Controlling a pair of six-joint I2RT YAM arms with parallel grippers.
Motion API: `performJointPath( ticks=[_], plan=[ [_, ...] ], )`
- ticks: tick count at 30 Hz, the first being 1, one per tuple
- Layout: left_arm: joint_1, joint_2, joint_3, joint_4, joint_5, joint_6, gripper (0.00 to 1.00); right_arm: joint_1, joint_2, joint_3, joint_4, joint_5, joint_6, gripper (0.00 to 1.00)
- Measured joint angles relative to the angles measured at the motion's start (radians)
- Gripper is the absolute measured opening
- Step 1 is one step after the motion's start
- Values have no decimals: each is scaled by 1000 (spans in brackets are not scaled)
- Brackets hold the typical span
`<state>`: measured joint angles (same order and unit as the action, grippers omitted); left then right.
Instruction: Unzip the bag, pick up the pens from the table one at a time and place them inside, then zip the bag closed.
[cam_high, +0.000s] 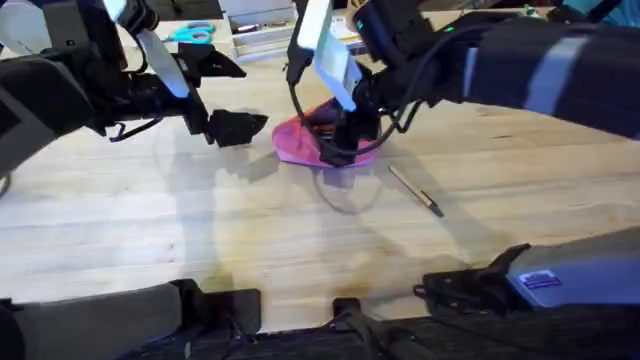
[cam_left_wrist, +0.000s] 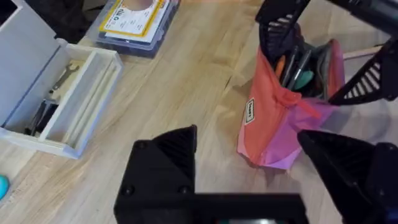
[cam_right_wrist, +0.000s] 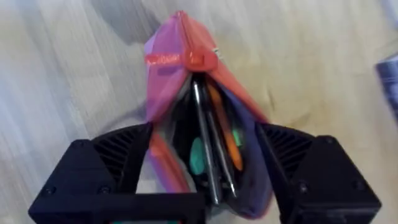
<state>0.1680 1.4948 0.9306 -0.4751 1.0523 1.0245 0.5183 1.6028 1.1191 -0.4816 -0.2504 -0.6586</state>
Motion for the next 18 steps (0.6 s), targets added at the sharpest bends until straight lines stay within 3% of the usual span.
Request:
performJointPath(
  ticks=[9, 18],
  plan=[
    [0, 0, 0, 0, 0, 0, 993, -48, -258, 0, -128, -6, 32, 998],
    [0, 0, 0, 2, 0, 0, 993, -211, -409, 1, -402, -9, 120, 998]
  ],
)
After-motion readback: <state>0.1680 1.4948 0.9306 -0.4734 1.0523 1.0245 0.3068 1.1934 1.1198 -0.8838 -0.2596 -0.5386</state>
